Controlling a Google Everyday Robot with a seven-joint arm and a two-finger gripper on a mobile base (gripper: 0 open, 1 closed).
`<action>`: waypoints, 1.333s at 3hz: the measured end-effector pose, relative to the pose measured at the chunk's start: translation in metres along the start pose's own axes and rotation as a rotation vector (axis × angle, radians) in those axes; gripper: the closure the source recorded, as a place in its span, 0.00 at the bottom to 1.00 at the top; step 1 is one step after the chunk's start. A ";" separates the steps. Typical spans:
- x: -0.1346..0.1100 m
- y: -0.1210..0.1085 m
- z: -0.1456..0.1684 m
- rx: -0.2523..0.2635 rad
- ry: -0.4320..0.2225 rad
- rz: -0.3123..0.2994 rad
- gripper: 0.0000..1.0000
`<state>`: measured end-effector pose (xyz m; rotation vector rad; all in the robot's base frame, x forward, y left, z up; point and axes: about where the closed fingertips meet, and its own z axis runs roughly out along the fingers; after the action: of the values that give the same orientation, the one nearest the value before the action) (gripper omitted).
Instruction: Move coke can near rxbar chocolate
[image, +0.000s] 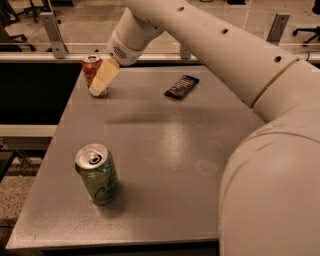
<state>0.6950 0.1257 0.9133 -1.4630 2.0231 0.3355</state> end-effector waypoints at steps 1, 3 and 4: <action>-0.021 -0.003 0.016 0.007 -0.019 0.019 0.00; -0.049 -0.016 0.037 0.024 -0.038 0.048 0.00; -0.051 -0.018 0.040 0.016 -0.034 0.042 0.15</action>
Offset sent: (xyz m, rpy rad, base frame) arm 0.0416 0.0486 0.0139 0.0568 -0.0380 -0.0632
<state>0.7347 0.1799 0.9159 -1.3981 2.0268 0.3584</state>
